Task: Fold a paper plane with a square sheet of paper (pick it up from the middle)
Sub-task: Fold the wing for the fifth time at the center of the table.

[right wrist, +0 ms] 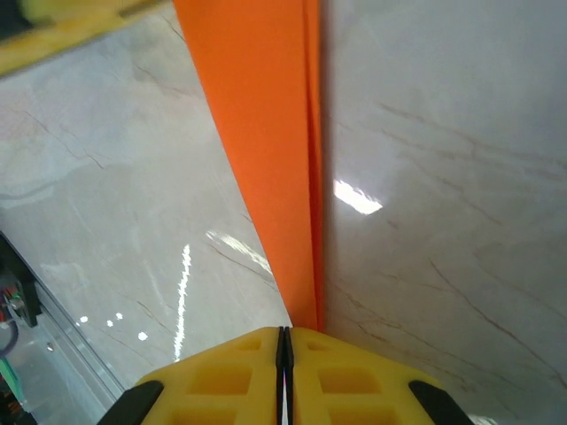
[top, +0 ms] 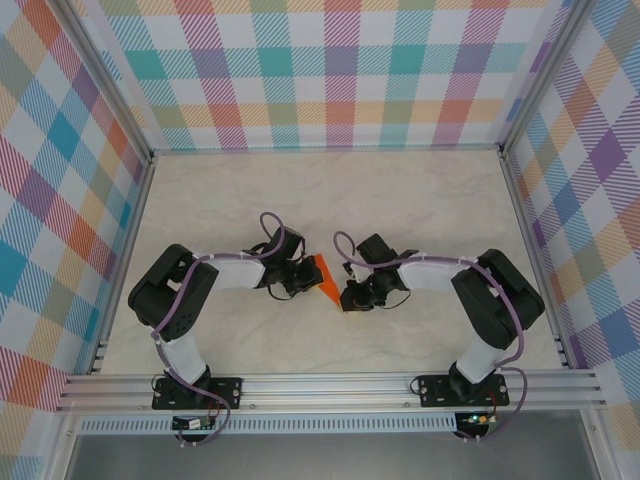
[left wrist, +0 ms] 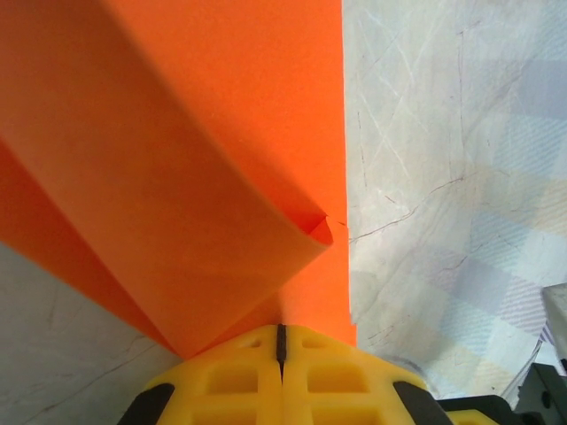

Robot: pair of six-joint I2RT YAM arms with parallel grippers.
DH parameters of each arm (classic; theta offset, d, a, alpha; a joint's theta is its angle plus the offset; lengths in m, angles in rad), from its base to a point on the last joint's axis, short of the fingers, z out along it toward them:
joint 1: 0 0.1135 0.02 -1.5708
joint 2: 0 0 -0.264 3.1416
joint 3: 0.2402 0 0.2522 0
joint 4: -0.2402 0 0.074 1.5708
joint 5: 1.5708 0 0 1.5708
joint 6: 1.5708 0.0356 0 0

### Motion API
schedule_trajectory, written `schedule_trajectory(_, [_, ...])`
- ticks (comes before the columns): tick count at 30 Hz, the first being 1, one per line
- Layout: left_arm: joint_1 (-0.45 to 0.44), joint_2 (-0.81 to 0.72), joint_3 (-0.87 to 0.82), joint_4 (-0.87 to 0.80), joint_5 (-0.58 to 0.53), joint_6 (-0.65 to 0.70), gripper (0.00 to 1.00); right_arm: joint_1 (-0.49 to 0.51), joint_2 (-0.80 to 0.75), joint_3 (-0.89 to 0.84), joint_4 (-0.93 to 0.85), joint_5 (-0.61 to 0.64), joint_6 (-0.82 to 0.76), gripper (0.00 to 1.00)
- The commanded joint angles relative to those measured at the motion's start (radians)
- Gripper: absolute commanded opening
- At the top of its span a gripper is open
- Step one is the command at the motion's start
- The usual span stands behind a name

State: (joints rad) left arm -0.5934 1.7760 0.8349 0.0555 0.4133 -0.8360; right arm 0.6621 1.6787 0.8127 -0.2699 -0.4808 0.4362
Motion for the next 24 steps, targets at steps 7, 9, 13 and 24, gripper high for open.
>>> schedule_trajectory(7, [0.010,0.042,-0.018,-0.101,-0.078,0.027,0.00,0.007,0.082,0.095,0.073,0.015,0.073,0.08])
schedule_trajectory(9, [0.010,0.043,-0.016,-0.100,-0.076,0.029,0.00,0.007,0.089,0.088,0.072,0.031,0.076,0.08])
schedule_trajectory(13, [0.009,0.040,-0.011,-0.102,-0.067,0.036,0.00,0.007,0.100,0.076,0.058,0.040,0.081,0.08])
schedule_trajectory(24, [0.005,-0.004,0.031,0.019,0.086,0.092,0.00,0.006,0.122,0.048,-0.025,0.092,0.053,0.07])
